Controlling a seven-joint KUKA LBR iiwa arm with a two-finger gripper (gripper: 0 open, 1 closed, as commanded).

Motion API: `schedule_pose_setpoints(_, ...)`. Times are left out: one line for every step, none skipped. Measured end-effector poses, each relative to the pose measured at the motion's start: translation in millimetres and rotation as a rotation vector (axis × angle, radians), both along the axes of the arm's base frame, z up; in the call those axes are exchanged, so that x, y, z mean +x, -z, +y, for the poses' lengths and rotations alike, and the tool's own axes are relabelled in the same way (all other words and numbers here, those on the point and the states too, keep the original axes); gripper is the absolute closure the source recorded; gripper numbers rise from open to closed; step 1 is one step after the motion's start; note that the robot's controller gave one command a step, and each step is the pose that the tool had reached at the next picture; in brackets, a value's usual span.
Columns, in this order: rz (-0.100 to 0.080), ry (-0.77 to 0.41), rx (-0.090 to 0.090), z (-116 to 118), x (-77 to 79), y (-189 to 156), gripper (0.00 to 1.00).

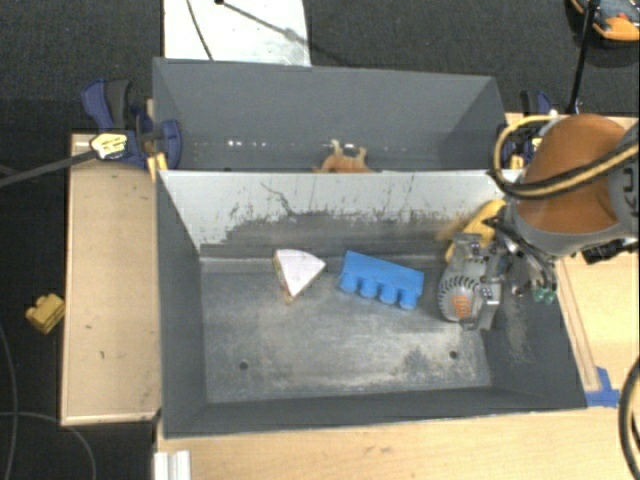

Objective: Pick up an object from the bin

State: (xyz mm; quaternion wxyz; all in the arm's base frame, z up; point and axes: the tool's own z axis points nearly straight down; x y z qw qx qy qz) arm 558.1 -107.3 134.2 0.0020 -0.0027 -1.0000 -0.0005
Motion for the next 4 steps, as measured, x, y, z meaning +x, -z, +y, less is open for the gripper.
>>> schedule_pose_setpoints(-0.008,-0.003,-0.002,0.1,2.0,-4.3,0.0)
schedule_pose_setpoints(-0.01,-0.003,-0.002,-1.1,3.6,-3.0,0.0)
schedule_pose_setpoints(-0.021,-0.211,-0.001,-8.7,11.9,38.5,0.0)
schedule_pose_setpoints(-0.001,-0.029,0.015,-21.0,31.0,57.8,1.0)
